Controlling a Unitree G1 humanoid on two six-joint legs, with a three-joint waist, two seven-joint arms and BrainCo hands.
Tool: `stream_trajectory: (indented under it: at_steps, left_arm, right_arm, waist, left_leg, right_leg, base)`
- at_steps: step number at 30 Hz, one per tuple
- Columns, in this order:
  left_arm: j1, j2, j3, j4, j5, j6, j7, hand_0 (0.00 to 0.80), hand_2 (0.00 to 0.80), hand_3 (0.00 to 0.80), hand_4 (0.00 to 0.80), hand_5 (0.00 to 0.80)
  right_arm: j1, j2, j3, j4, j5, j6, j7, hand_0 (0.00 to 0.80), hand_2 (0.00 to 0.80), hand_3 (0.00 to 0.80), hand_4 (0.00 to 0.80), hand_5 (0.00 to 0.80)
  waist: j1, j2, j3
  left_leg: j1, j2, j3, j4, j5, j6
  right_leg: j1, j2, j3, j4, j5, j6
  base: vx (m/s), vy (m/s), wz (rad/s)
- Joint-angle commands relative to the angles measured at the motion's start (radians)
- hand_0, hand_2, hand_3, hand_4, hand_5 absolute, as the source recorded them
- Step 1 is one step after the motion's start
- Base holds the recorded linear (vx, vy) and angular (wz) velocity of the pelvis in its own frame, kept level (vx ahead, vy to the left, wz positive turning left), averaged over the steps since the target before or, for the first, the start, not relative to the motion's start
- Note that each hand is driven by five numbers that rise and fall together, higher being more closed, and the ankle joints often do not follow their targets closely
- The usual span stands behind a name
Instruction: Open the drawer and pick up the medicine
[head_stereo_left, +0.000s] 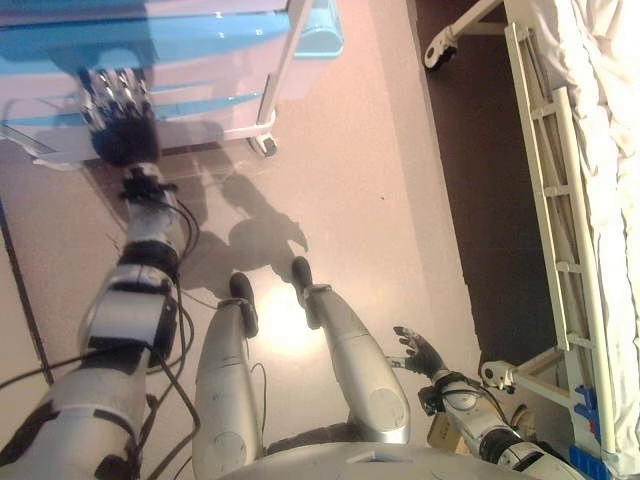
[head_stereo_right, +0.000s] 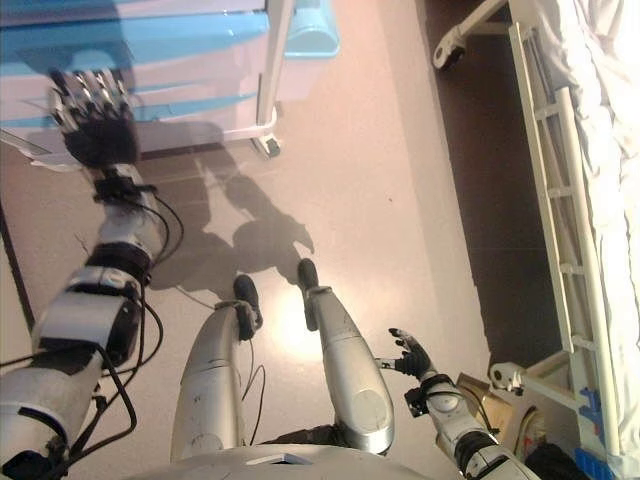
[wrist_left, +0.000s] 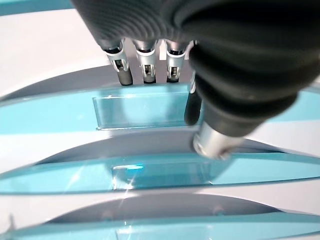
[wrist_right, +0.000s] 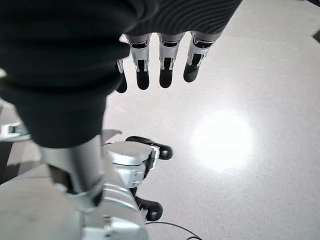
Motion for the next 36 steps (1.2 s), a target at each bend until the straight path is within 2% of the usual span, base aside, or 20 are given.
stream_trajectory:
  at_steps: [1,5,8,9,10,13,14,16,18,22,25,27,28,29,32,33,34,35,36]
  left_arm:
    - [-0.184,0.016,-0.173,-0.566,0.285,0.045,-0.419,0.8,0.8,0.8,0.8,0.8]
    - [0.052,-0.042,-0.135,-0.679,0.317,0.111,-0.4,0.8,0.8,0.8,0.8,0.8]
    - [0.243,-0.11,-0.116,-0.683,0.292,0.198,-0.414,0.8,0.8,0.8,0.8,0.8]
    - [0.341,-0.156,-0.103,-0.649,0.272,0.263,-0.414,0.8,0.8,0.8,0.8,0.8]
    - [0.394,-0.18,-0.099,-0.622,0.279,0.276,-0.386,0.8,0.8,0.8,0.8,0.8]
    - [0.596,-0.222,-0.044,-0.457,0.263,0.351,-0.382,0.8,0.8,0.8,0.8,0.8]
    - [0.668,-0.228,-0.011,-0.38,0.232,0.409,-0.387,0.8,0.8,0.8,0.8,0.8]
    - [0.779,-0.23,0.054,-0.23,0.33,0.489,-0.364,0.8,0.8,0.8,0.8,0.8]
    - [0.85,-0.238,0.096,-0.105,0.45,0.527,-0.308,0.8,0.8,0.8,0.8,0.8]
    - [0.91,-0.246,0.171,0.111,0.705,0.505,-0.137,0.8,0.8,0.8,0.8,0.8]
    - [0.915,-0.244,0.18,0.199,0.805,0.513,-0.115,0.8,0.8,0.8,0.8,0.8]
    - [0.914,-0.246,0.176,0.256,0.885,0.466,-0.093,0.8,0.8,0.8,0.8,0.8]
    - [0.914,-0.247,0.172,0.263,0.899,0.45,-0.062,0.562,0.562,0.562,0.562,0.562]
    - [0.911,-0.243,0.159,0.282,0.935,0.346,0.039,0.0,0.0,0.0,0.0,0.0]
    - [0.884,-0.235,0.172,0.341,1.041,0.21,0.268,0.0,0.0,0.0,0.0,0.0]
    - [0.871,-0.229,0.177,0.362,1.08,0.158,0.381,0.0,0.0,0.0,0.0,0.0]
    - [0.868,-0.227,0.178,0.365,1.111,0.133,0.426,0.0,0.0,0.0,0.0,0.0]
    - [0.85,-0.215,0.186,0.383,1.202,0.071,0.538,0.0,0.0,0.0,0.0,0.0]
    - [0.838,-0.207,0.185,0.388,1.244,0.049,0.592,0.0,0.0,0.0,0.0,0.0]
  right_arm:
    - [0.002,-0.038,0.039,-0.082,-0.052,0.036,0.018,0.0,0.0,0.0,0.0,0.0]
    - [-0.013,-0.034,0.018,-0.086,-0.1,0.06,0.01,0.0,0.0,0.0,0.0,0.0]
    - [-0.029,-0.027,0.002,-0.077,-0.133,0.08,-0.009,0.0,0.0,0.0,0.0,0.0]
    - [-0.039,-0.026,-0.01,-0.067,-0.141,0.09,-0.014,0.0,0.0,0.0,0.0,0.0]
    - [-0.046,-0.025,-0.019,-0.059,-0.141,0.094,-0.017,0.0,0.0,0.0,0.0,0.0]
    - [-0.057,-0.03,-0.065,-0.044,-0.157,0.114,-0.016,0.0,0.0,0.0,0.0,0.0]
    - [-0.055,-0.04,-0.089,-0.043,-0.169,0.122,-0.009,0.0,0.0,0.0,0.0,0.0]
    - [-0.043,-0.055,-0.125,-0.038,-0.188,0.123,0.013,0.0,0.0,0.0,0.0,0.0]
    - [-0.026,-0.055,-0.153,0.005,-0.202,0.088,0.017,0.0,0.0,0.0,0.0,0.0]
    - [-0.021,-0.029,-0.217,0.094,-0.189,0.078,-0.007,0.0,0.0,0.0,0.0,0.0]
    - [-0.023,-0.02,-0.244,0.141,-0.209,0.07,-0.014,0.0,0.0,0.0,0.0,0.0]
    - [-0.023,-0.013,-0.258,0.168,-0.221,0.07,-0.022,0.0,0.0,0.0,0.0,0.0]
    - [-0.022,-0.011,-0.262,0.173,-0.222,0.071,-0.025,0.0,0.0,0.0,0.0,0.0]
    - [-0.017,-0.005,-0.272,0.186,-0.234,0.074,-0.037,0.0,0.0,0.0,0.0,0.0]
    - [-0.005,0.006,-0.284,0.219,-0.268,0.108,-0.088,0.0,0.0,0.0,0.0,0.0]
    - [0.001,0.009,-0.292,0.236,-0.284,0.12,-0.117,0.0,0.0,0.0,0.0,0.0]
    - [0.002,0.01,-0.295,0.24,-0.287,0.126,-0.128,0.0,0.0,0.0,0.0,0.0]
    - [0.007,0.009,-0.303,0.256,-0.296,0.148,-0.163,0.0,0.0,0.0,0.0,0.0]
    - [0.011,0.006,-0.31,0.265,-0.292,0.167,-0.19,0.0,0.0,0.0,0.0,0.0]
  waist:
    - [0.036,-0.006,-0.029]
    - [0.078,0.026,-0.031]
    - [0.118,0.052,-0.041]
    - [0.144,0.066,-0.044]
    - [0.159,0.073,-0.047]
    - [0.211,0.101,-0.072]
    - [0.229,0.115,-0.077]
    - [0.256,0.134,-0.106]
    - [0.274,0.146,-0.137]
    - [0.292,0.168,-0.208]
    - [0.292,0.177,-0.245]
    - [0.29,0.181,-0.271]
    - [0.289,0.181,-0.276]
    - [0.283,0.181,-0.291]
    - [0.269,0.179,-0.313]
    - [0.263,0.178,-0.321]
    - [0.261,0.177,-0.322]
    - [0.253,0.175,-0.331]
    - [0.248,0.175,-0.337]
  left_leg:
    - [0.026,-0.025,-0.04,-0.045,-0.039,-0.051]
    - [0.084,-0.034,-0.062,-0.12,0.007,-0.074]
    - [0.125,-0.039,-0.084,-0.182,0.05,-0.096]
    - [0.153,-0.04,-0.101,-0.203,0.059,-0.107]
    - [0.173,-0.041,-0.112,-0.223,0.069,-0.112]
    - [0.239,-0.045,-0.145,-0.303,0.113,-0.134]
    - [0.272,-0.045,-0.157,-0.329,0.124,-0.142]
    - [0.324,-0.042,-0.174,-0.391,0.157,-0.152]
    - [0.371,-0.041,-0.186,-0.439,0.178,-0.16]
    - [0.435,-0.033,-0.195,-0.503,0.203,-0.179]
    - [0.459,-0.039,-0.202,-0.52,0.202,-0.182]
    - [0.476,-0.043,-0.2,-0.528,0.198,-0.18]
    - [0.481,-0.043,-0.199,-0.531,0.197,-0.179]
    - [0.494,-0.045,-0.197,-0.539,0.194,-0.177]
    - [0.52,-0.046,-0.189,-0.559,0.189,-0.169]
    - [0.529,-0.048,-0.186,-0.566,0.187,-0.165]
    - [0.532,-0.049,-0.186,-0.568,0.186,-0.164]
    - [0.542,-0.051,-0.184,-0.574,0.183,-0.16]
    - [0.55,-0.052,-0.183,-0.58,0.182,-0.158]
  right_leg:
    - [0.087,0.045,-0.052,-0.17,0.074,-0.036]
    - [0.149,0.038,-0.061,-0.2,0.055,-0.05]
    - [0.195,0.026,-0.089,-0.226,0.045,-0.062]
    - [0.229,0.018,-0.11,-0.233,0.033,-0.065]
    - [0.25,0.013,-0.122,-0.242,0.029,-0.065]
    - [0.322,-0.01,-0.17,-0.284,0.026,-0.065]
    - [0.358,-0.017,-0.186,-0.302,0.024,-0.062]
    - [0.418,-0.028,-0.219,-0.345,0.03,-0.056]
    - [0.477,-0.033,-0.247,-0.383,0.031,-0.051]
    - [0.558,-0.032,-0.292,-0.438,0.025,-0.048]
    - [0.584,-0.035,-0.308,-0.463,0.026,-0.045]
    - [0.597,-0.035,-0.314,-0.479,0.03,-0.043]
    - [0.601,-0.035,-0.315,-0.482,0.031,-0.043]
    - [0.608,-0.035,-0.315,-0.491,0.034,-0.039]
    - [0.619,-0.031,-0.309,-0.5,0.037,-0.037]
    - [0.623,-0.03,-0.304,-0.504,0.037,-0.036]
    - [0.624,-0.029,-0.302,-0.505,0.038,-0.036]
    - [0.627,-0.028,-0.294,-0.508,0.039,-0.035]
    - [0.631,-0.026,-0.289,-0.511,0.04,-0.035]
  base:
    - [-0.047,-0.009,0.14]
    - [-0.064,-0.026,0.11]
    - [-0.079,-0.071,0.19]
    - [-0.063,-0.109,0.37]
    - [-0.054,-0.127,0.4]
    - [-0.038,-0.095,0.43]
    - [-0.003,-0.036,0.47]
    - [0.015,-0.066,0.37]
    - [0.05,-0.108,0.53]
    - [0.058,-0.076,0.7]
    - [0.033,-0.009,0.31]
    - [0.046,0.004,0.05]
    - [0.061,0.006,0.03]
    - [0.062,0.006,0.08]
    - [0.07,0.006,0.1]
    - [0.054,0.013,-0.09]
    - [0.065,0.02,-0.1]
    - [0.062,0.021,-0.1]
    - [0.074,0.028,-0.12]
